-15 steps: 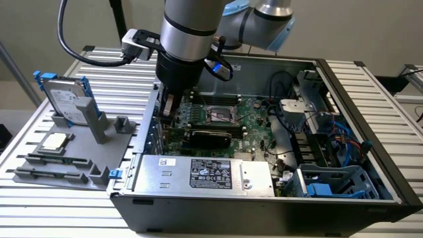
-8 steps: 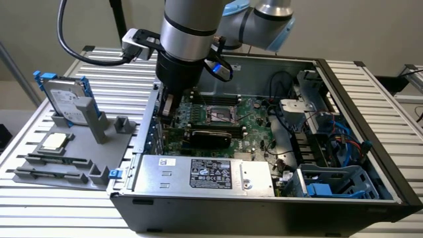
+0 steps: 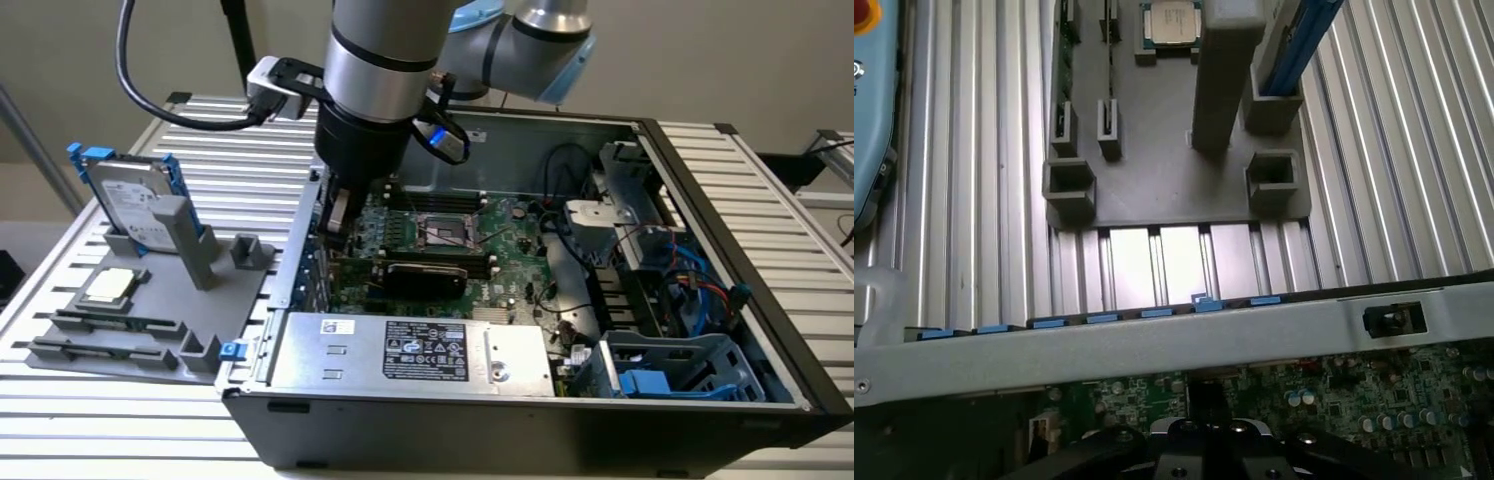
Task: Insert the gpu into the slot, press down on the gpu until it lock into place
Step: 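Press down on the gpu until it lock into place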
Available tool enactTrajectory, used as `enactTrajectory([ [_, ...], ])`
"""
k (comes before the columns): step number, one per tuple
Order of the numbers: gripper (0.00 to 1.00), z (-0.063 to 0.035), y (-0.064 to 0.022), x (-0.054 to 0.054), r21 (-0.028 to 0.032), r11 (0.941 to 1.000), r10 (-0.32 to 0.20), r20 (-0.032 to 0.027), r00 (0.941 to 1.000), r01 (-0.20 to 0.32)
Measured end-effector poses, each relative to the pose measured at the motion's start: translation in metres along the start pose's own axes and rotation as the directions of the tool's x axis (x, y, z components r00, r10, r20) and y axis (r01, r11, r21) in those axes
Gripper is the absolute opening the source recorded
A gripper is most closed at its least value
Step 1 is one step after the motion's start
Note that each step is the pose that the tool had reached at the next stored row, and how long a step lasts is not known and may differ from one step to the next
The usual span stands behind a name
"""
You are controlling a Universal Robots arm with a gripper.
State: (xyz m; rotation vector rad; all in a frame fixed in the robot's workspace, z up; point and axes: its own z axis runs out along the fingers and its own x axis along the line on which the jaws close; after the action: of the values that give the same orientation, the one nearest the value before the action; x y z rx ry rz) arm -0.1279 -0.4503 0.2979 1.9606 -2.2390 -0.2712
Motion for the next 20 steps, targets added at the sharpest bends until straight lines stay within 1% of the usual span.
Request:
enactTrajectory([
  [6, 0.11, -0.0001, 0.0002, -0.0012, -0.0022, 1.0000, 0.003, -0.0029, 1.0000, -0.003],
  [15, 0.11, 0.0001, 0.0007, -0.0052, -0.0042, 1.0000, 0.005, -0.0051, 1.0000, -0.005],
  [20, 0.11, -0.0004, 0.0010, -0.0061, -0.0093, 0.9999, 0.006, -0.0066, 1.0000, -0.006],
])
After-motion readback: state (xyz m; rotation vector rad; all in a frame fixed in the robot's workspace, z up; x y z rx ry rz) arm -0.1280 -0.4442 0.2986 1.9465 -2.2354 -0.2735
